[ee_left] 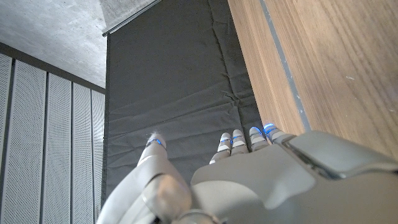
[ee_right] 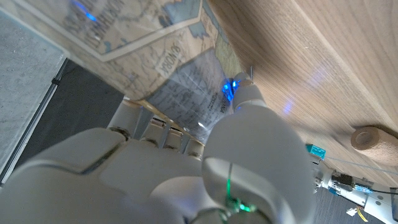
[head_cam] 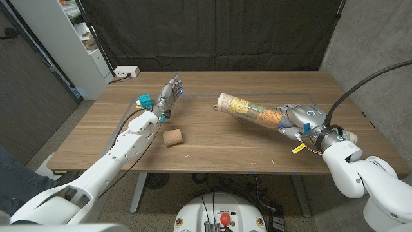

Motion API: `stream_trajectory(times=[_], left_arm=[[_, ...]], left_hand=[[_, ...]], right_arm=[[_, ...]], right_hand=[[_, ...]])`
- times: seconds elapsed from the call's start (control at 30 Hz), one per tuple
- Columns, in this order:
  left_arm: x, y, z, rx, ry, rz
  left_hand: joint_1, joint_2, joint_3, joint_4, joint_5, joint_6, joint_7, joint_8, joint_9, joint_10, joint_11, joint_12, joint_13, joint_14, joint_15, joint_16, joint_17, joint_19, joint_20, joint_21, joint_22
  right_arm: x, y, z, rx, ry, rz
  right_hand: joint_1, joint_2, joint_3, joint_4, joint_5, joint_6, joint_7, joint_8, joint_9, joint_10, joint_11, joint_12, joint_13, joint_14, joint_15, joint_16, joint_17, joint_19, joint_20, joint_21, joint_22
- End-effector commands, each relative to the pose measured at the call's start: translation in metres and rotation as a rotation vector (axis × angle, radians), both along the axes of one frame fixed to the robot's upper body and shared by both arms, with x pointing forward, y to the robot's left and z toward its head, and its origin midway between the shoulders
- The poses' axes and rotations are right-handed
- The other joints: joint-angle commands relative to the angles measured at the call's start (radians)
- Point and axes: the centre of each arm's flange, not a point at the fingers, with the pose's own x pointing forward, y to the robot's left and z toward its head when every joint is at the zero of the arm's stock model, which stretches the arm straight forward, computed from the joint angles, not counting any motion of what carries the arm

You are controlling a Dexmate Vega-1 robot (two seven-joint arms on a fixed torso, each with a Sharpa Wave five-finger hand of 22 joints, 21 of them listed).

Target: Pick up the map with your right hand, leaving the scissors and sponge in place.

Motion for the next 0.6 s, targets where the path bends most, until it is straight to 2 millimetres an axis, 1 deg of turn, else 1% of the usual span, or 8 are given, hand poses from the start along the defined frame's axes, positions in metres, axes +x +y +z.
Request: stream_trajectory(times=[0.03,0.07,0.27,0.6], left_arm=[[0.004,-0.001,0.002,0.000,-0.004,-0.007],[0.004,-0.001,0.002,-0.001,-0.003,-0.008],[0.006,-0.002,0.002,0.000,0.000,-0.012],[0.007,-0.002,0.006,0.002,-0.001,-0.010]], left_hand=[[0.004,0.007,0.001,-0.004,0.001,0.005,0.000,0.002,0.006,0.002,0.004,-0.001,0.002,-0.001,0.001,-0.002,0.004,-0.029,0.005,-0.002,0.002],[0.004,0.007,0.001,-0.004,0.001,0.005,0.001,0.002,0.006,0.002,0.004,-0.002,0.002,-0.001,0.001,-0.002,0.004,-0.029,0.005,-0.002,0.002],[0.004,0.008,0.001,-0.005,0.001,0.005,0.001,0.002,0.006,0.002,0.004,-0.001,0.002,-0.001,0.001,-0.003,0.004,-0.029,0.005,-0.002,0.002],[0.004,0.008,0.000,-0.005,0.001,0.006,0.000,0.002,0.006,0.002,0.005,-0.002,0.002,-0.001,0.001,-0.002,0.004,-0.029,0.005,-0.002,0.002]], right_arm=[[-0.009,0.003,0.014,-0.008,-0.056,0.005],[-0.010,0.003,0.015,-0.007,-0.061,0.007],[-0.015,0.004,0.022,-0.010,-0.094,0.016],[-0.018,0.005,0.029,-0.017,-0.124,0.017]], right_hand=[[0.013,0.000,0.007,0.003,-0.005,0.011,-0.003,-0.002,0.004,0.008,0.001,0.003,0.006,0.011,-0.001,0.006,0.003,0.013,0.001,0.002,0.001],[0.013,0.001,0.007,0.003,-0.006,0.011,-0.002,-0.003,0.004,0.008,0.006,0.002,0.007,0.011,0.001,0.006,0.004,0.013,0.001,0.001,0.001],[0.013,0.001,0.007,0.003,-0.010,0.011,-0.002,-0.004,0.004,0.006,0.002,0.001,0.009,0.010,0.001,0.005,0.006,0.015,0.001,0.001,0.001],[0.012,0.005,0.008,0.006,-0.018,0.014,-0.003,-0.007,0.004,0.007,0.005,0.001,0.013,0.013,0.001,0.005,0.010,0.018,0.001,0.001,0.001]])
